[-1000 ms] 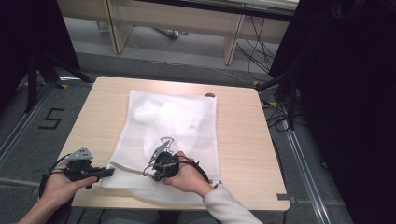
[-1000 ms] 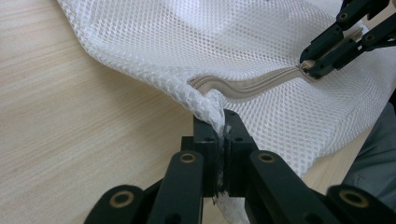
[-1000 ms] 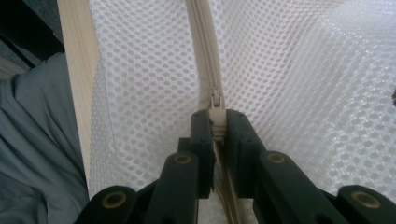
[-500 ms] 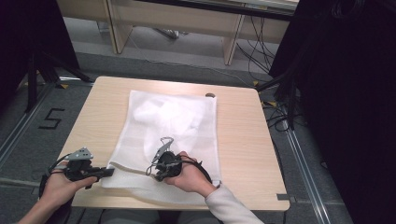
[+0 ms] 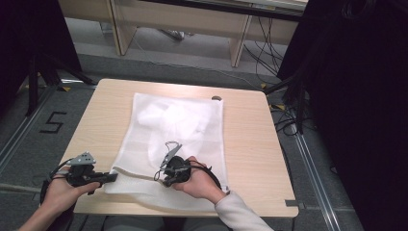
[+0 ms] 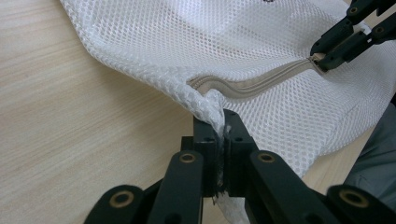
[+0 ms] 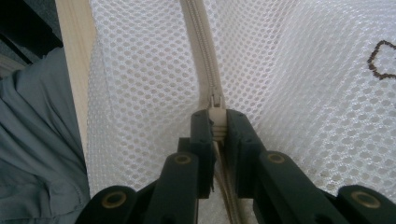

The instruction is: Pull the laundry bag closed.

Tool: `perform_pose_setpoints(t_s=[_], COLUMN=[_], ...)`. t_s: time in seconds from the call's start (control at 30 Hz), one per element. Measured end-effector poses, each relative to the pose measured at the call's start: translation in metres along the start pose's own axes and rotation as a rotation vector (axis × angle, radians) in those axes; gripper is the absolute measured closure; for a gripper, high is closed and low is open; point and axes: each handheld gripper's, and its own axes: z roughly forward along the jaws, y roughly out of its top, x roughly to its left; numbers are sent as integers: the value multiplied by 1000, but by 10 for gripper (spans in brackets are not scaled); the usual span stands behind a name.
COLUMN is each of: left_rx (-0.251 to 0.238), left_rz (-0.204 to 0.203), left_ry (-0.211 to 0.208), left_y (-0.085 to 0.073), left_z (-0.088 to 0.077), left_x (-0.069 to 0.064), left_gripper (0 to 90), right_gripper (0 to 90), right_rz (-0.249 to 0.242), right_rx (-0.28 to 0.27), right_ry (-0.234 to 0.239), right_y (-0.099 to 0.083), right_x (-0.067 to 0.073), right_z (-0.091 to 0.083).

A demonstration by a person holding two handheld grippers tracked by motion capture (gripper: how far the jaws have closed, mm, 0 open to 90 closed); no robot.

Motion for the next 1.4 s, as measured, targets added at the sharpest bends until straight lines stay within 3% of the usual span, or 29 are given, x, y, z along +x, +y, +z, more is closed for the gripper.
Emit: perform_pose_setpoints(t_s=[0.97, 1.13, 1.33, 1.4], left_rx=[-15, -16, -19, -16], left_rz=[-9, -7, -9, -7], left_ry=[8, 6, 7, 6], left_y=[-1, -1, -1, -1], left_z=[1, 1, 1, 1], left_x=[0, 0, 0, 0], left_gripper=[857, 858, 858, 857], right_gripper=[827, 827, 827, 827], right_rz=[4, 24, 3, 19], right_rx=[-6, -7, -11, -7], right_ry=[0, 2, 1, 1], right_y=[-6, -7, -6, -7], right_x=[-3, -3, -3, -3], right_z=[-6, -9, -10, -12])
